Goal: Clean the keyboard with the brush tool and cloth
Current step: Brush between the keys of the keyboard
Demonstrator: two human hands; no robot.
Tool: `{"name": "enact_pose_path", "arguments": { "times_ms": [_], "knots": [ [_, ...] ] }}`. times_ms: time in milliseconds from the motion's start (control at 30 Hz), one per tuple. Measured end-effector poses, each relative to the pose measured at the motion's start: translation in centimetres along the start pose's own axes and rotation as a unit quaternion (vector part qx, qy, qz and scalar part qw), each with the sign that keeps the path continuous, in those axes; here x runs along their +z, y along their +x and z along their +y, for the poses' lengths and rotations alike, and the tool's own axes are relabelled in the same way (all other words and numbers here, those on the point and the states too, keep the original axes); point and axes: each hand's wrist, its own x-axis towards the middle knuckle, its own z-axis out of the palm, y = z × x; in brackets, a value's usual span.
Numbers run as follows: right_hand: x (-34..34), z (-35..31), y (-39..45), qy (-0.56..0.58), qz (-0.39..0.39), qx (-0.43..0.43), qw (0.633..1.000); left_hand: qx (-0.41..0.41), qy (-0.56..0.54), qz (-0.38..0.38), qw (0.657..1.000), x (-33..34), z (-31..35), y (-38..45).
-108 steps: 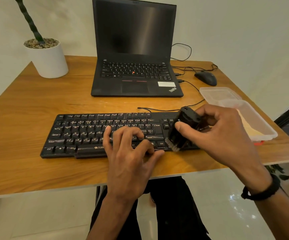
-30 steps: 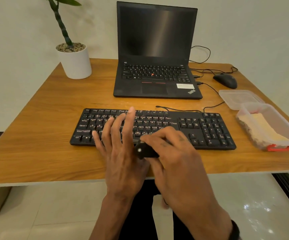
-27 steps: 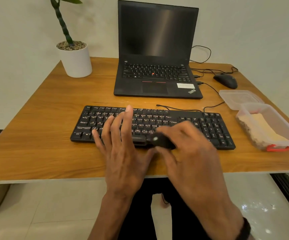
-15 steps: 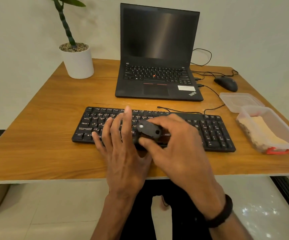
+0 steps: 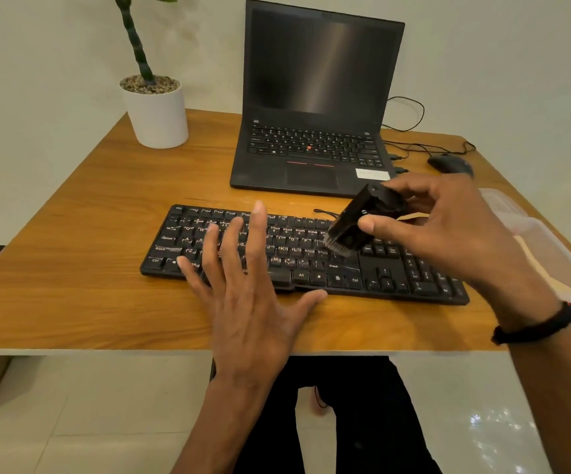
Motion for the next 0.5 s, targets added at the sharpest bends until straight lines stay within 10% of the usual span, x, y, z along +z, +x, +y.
{"name": "enact_pose_path", "arguments": {
  "times_ms": [167,367,500],
  "knots": [
    [-2.2,1.1,1.0,0.032,-0.123,-0.009,0.992,-0.006,0.026,-0.027,0.999,0.4,0.7,0.4],
    [-1.6,2.0,4.3,-0.112,-0.003,-0.017,0.994,-0.047,0.023,-0.055,0.997,0.8,0.8,0.9],
    [-2.8,1.4,2.9,-0.03,-0.154,-0.035,0.987,-0.057,0.022,-0.066,0.996,0.8,1.0,1.2]
  ]
}}
